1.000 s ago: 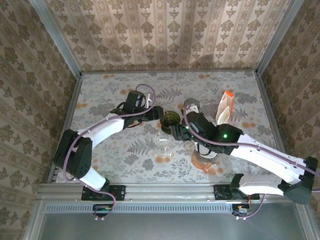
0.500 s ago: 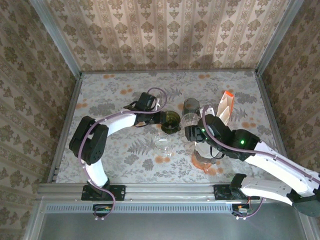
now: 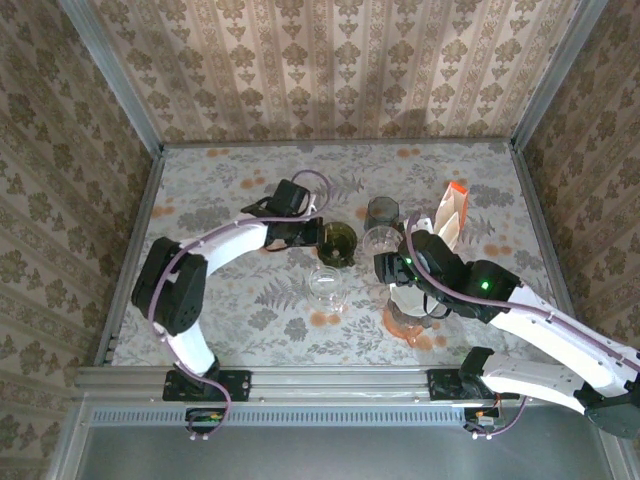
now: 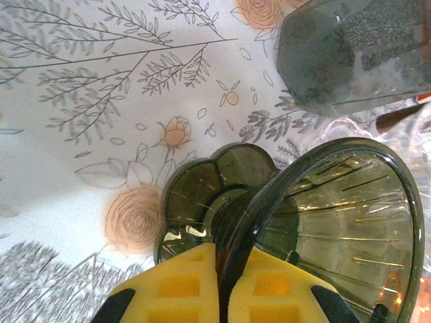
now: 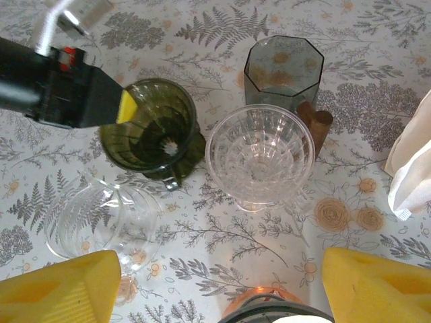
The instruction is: Place the coffee filter in the dripper
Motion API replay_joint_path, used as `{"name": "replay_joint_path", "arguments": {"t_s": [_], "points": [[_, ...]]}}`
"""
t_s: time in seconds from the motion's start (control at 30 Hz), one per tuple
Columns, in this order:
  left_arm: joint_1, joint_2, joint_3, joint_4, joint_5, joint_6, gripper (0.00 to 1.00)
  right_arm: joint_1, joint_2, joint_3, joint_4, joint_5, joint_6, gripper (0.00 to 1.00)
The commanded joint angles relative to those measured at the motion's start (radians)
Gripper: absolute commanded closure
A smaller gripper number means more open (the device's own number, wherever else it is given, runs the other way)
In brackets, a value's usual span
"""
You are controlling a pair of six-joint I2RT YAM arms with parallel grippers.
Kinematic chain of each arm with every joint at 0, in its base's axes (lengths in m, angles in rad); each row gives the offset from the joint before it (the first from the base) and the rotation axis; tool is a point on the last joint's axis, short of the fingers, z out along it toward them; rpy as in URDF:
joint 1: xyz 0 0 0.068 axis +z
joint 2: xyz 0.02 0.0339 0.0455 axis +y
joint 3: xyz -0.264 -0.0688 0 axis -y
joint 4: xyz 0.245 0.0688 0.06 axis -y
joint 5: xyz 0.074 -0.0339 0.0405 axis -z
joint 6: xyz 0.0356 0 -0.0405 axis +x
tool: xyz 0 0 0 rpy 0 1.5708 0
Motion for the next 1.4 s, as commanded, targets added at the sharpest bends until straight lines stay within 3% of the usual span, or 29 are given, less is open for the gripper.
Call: {"name": "replay_joint_path", "arguments": {"t_s": [0.0, 0.23, 0.4, 0.63, 0.97, 1.37], "points": [[0.015, -0.147, 0.102, -0.168, -0.006, 0.069, 1.00, -0.010, -0.033, -0.017, 0.012, 0.001, -0.001, 0.20], [-0.001, -0.323, 0.142, -0.458, 0.050, 0.106, 1.00, -0.027, -0.057, -0.052, 0.030, -0.009, -0.005, 0.20], [-0.050, -0.366, 0.146, -0.618, 0.071, 0.114, 1.00, -0.032, -0.062, -0.065, 0.037, -0.018, -0.007, 0.20], [-0.068, -0.382, 0.044, -0.498, 0.139, 0.037, 1.00, -0.036, -0.065, -0.075, 0.042, -0.028, 0.002, 0.20], [-0.083, -0.358, 0.000, -0.391, 0.100, 0.034, 1.00, -0.037, -0.092, -0.070, 0.012, -0.020, 0.013, 0.19], [-0.061, -0.316, -0.013, -0.394, 0.102, 0.062, 1.00, -0.036, -0.101, -0.066, -0.006, -0.012, 0.018, 0.19]]}}
